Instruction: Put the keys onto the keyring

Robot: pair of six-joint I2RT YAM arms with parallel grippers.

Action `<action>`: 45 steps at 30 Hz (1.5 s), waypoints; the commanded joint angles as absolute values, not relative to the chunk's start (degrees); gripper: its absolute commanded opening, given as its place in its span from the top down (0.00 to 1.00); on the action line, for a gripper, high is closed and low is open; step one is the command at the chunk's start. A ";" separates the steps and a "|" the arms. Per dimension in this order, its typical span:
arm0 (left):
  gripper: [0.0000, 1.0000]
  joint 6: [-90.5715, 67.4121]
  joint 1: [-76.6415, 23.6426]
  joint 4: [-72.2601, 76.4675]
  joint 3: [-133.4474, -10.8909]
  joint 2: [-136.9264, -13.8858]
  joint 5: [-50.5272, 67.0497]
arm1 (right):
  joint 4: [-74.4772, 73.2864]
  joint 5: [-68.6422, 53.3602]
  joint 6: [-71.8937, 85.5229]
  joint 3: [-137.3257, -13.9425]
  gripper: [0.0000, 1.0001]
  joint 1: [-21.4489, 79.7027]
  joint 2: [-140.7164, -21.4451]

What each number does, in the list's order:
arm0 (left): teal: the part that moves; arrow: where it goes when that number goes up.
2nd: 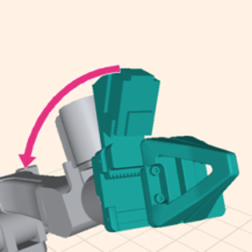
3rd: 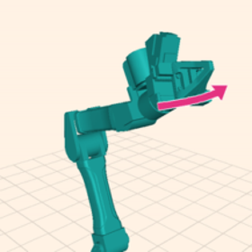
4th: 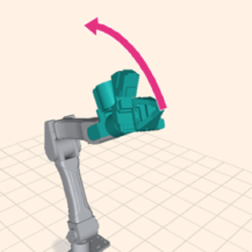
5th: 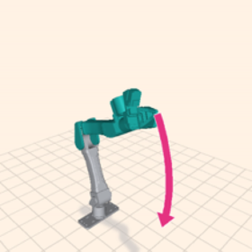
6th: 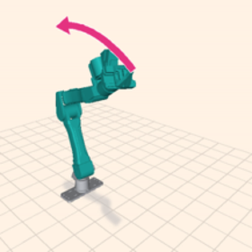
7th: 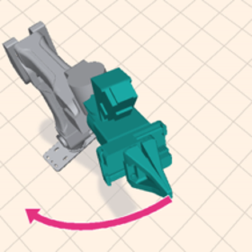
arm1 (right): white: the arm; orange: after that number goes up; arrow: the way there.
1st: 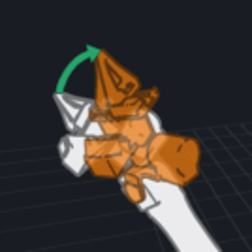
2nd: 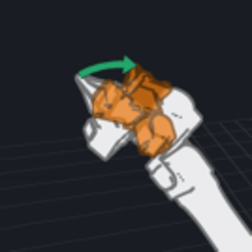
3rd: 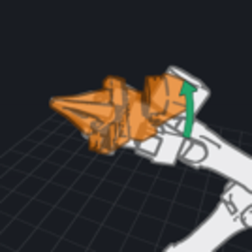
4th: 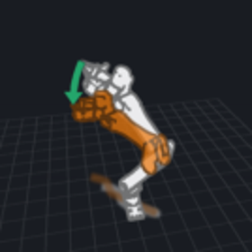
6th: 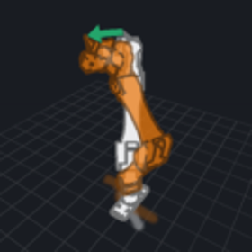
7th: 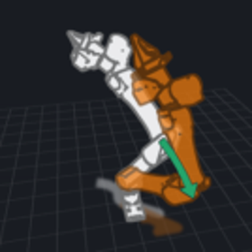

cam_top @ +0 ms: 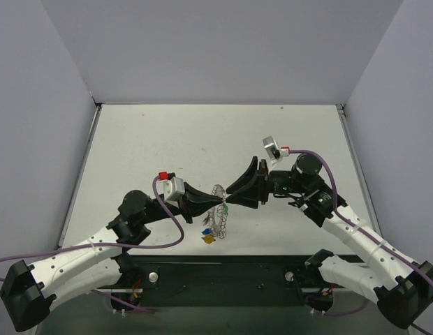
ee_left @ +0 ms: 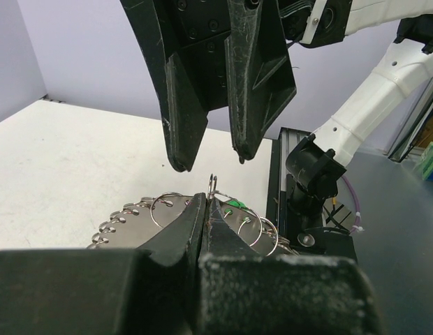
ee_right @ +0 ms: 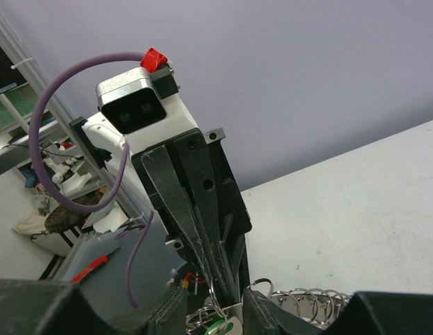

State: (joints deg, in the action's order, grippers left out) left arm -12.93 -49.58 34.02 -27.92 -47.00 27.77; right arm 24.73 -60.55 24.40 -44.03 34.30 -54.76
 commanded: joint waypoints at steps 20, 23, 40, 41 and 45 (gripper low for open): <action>1.00 -15.38 -49.83 41.48 -29.53 -47.81 28.21 | 21.18 -60.03 19.42 -44.74 0.75 37.62 -54.32; 1.00 -15.82 -49.83 42.18 -29.36 -48.25 28.56 | 20.74 -59.50 19.77 -45.17 0.85 37.62 -54.49; 0.91 -13.80 -49.75 33.94 -30.32 -44.30 25.40 | 15.56 -59.15 16.70 -47.37 1.00 37.53 -54.58; 0.87 -13.62 -49.75 32.88 -30.93 -44.04 24.88 | 15.30 -59.24 16.26 -47.46 1.00 37.53 -54.67; 0.75 -12.48 -49.75 28.22 -32.60 -42.63 24.26 | 13.36 -59.59 14.77 -48.34 1.00 37.44 -54.75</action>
State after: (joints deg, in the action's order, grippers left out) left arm -14.79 -50.04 29.71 -28.16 -45.12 26.81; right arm 14.37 -57.32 17.15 -45.25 37.56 -54.98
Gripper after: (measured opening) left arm 0.221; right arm 0.040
